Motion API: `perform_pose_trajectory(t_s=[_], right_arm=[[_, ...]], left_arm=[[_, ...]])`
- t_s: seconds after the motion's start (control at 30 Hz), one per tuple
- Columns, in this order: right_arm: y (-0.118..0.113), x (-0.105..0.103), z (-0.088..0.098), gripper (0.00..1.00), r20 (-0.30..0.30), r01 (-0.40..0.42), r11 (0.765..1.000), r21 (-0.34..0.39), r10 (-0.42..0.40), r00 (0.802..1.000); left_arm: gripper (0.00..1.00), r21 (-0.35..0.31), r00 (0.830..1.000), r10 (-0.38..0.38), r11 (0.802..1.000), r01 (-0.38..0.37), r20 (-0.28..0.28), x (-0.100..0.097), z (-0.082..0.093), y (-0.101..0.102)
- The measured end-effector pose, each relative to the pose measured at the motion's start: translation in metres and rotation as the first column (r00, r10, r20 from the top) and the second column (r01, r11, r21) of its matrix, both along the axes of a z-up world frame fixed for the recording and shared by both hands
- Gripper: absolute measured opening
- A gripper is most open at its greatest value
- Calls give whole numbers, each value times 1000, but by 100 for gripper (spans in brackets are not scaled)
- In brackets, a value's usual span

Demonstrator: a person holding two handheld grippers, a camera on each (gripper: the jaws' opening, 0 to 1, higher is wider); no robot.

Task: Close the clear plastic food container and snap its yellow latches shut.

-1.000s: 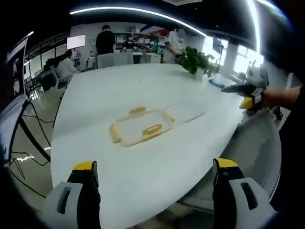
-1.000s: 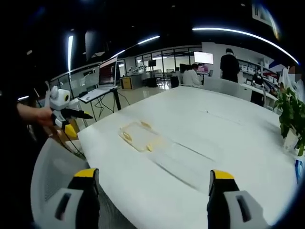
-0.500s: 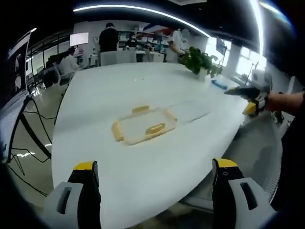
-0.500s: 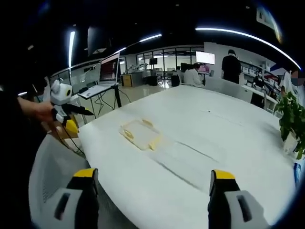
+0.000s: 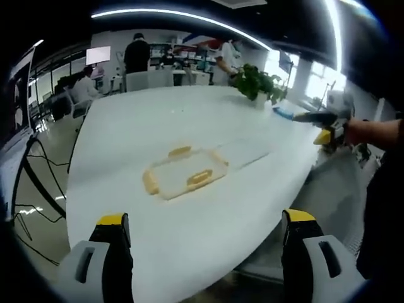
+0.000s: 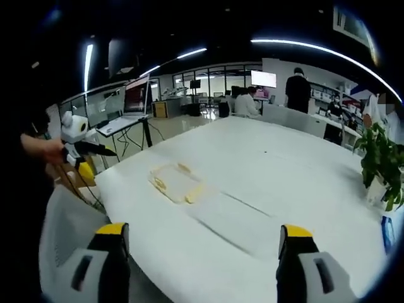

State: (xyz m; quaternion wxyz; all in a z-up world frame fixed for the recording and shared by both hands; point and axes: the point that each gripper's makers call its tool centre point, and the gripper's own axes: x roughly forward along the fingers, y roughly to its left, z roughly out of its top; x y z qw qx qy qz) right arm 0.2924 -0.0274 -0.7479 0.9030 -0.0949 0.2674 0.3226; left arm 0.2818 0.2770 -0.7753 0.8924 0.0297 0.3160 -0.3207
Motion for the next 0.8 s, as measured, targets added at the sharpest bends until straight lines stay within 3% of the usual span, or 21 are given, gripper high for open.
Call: perform_pose_trajectory(t_s=[0.1, 0.2, 0.3, 0.43, 0.53, 0.57, 0.67, 0.73, 0.8], right_arm=[[2, 7, 9, 98, 15, 0, 1000, 7, 0, 1000], [5, 11, 11, 98, 20, -21, 1000, 20, 21, 1000], [4, 21, 9, 97, 44, -33, 999, 28, 32, 999], [4, 34, 12, 89, 99, -55, 996, 66, 48, 994], [7, 37, 3, 92, 41, -70, 996, 56, 68, 997], [9, 40, 2, 95, 45, -83, 995, 57, 80, 996], [19, 43, 2, 92, 83, -135, 989, 54, 130, 988], [23, 44, -2, 94, 56, -136, 989, 53, 133, 990], [30, 44, -1, 94, 52, -152, 985, 77, 148, 988]], left_arm=[[99, -119, 999, -3, 993, 7, 39, 2, 15, -16], [99, -88, 1000, 30, 996, -30, -7, 2, 11, -14], [99, -113, 997, 69, 991, -65, 36, 10, 22, -15], [99, -26, 997, 71, 997, -71, 20, 16, 13, -8], [99, -32, 997, 76, 997, -75, 24, 21, 22, -9], [99, -32, 996, 76, 997, -74, 43, 24, 25, -9], [99, -11, 998, 66, 998, -66, 16, 26, 17, -8], [99, 19, 999, 44, 999, -43, -24, 23, 9, -7], [99, 26, 999, 35, 999, -34, -3, 25, 10, -6]])
